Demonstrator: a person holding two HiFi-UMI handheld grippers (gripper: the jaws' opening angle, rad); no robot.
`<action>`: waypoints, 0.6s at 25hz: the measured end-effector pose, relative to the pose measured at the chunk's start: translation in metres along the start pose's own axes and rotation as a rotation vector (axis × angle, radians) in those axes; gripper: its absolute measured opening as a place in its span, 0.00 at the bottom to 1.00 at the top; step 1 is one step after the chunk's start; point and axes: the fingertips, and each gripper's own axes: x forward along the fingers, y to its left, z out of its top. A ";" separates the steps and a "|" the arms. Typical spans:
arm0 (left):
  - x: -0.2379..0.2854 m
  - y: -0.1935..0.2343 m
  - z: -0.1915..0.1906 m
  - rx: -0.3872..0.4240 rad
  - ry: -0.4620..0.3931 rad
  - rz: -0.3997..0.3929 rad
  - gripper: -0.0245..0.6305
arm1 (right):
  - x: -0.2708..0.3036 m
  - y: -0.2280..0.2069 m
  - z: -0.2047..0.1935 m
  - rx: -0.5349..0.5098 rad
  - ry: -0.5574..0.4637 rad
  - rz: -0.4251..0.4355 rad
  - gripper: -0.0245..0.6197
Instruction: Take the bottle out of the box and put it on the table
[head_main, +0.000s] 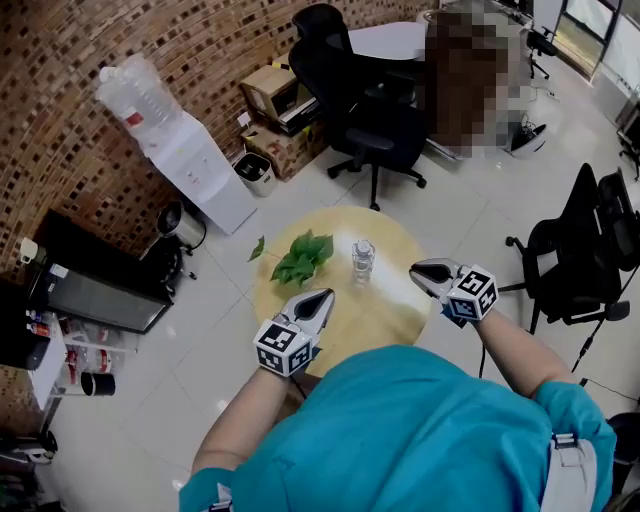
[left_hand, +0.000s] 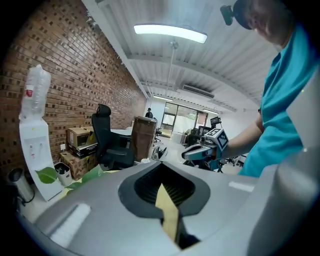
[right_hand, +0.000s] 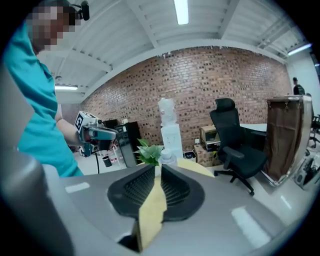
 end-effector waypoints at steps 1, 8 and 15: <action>-0.001 -0.004 -0.001 0.004 0.009 0.022 0.04 | -0.005 -0.001 0.004 0.007 -0.019 0.015 0.07; 0.009 -0.106 -0.062 0.070 -0.024 0.203 0.04 | -0.076 0.003 -0.065 -0.041 -0.099 0.193 0.04; 0.051 -0.216 -0.112 0.021 -0.057 0.397 0.04 | -0.154 0.001 -0.126 -0.150 -0.084 0.409 0.04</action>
